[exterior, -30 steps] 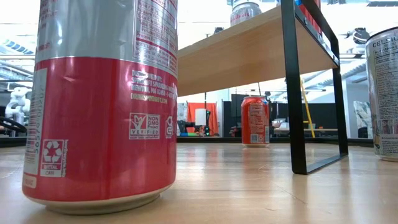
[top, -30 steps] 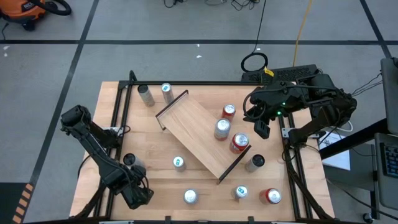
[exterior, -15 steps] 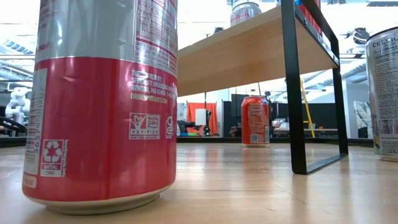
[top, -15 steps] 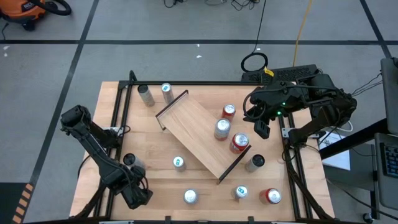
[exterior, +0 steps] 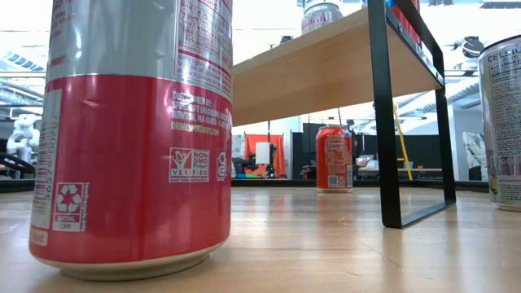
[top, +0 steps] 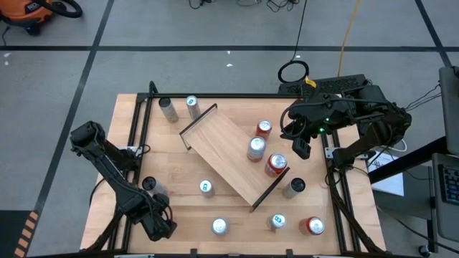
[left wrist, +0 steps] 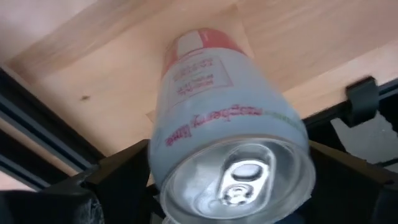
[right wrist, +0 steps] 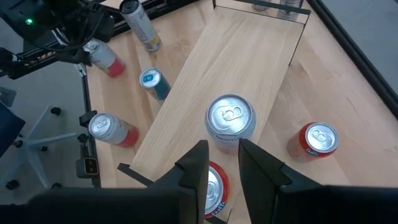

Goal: Place canned beverage on shelf
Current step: Put the left pink white soda can on the shelf aligned with the other pink white soda can

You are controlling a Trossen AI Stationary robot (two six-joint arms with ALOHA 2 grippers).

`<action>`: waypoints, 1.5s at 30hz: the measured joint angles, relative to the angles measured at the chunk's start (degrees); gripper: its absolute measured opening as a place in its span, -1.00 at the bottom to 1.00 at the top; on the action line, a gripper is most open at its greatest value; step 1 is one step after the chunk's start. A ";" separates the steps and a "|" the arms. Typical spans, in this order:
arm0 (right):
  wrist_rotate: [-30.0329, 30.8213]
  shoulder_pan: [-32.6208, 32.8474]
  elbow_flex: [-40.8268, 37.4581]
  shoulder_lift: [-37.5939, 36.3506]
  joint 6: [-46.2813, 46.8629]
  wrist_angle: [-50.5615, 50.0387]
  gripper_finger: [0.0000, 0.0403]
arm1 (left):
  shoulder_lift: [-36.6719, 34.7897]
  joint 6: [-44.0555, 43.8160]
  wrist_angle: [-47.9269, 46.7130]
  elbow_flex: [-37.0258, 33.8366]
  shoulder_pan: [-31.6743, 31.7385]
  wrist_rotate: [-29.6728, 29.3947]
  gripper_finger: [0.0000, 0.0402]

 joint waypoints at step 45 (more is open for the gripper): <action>-4.38 12.15 0.02 8.13 6.58 27.04 -0.58 | -14.50 33.48 3.17 16.72 14.17 -20.16 0.38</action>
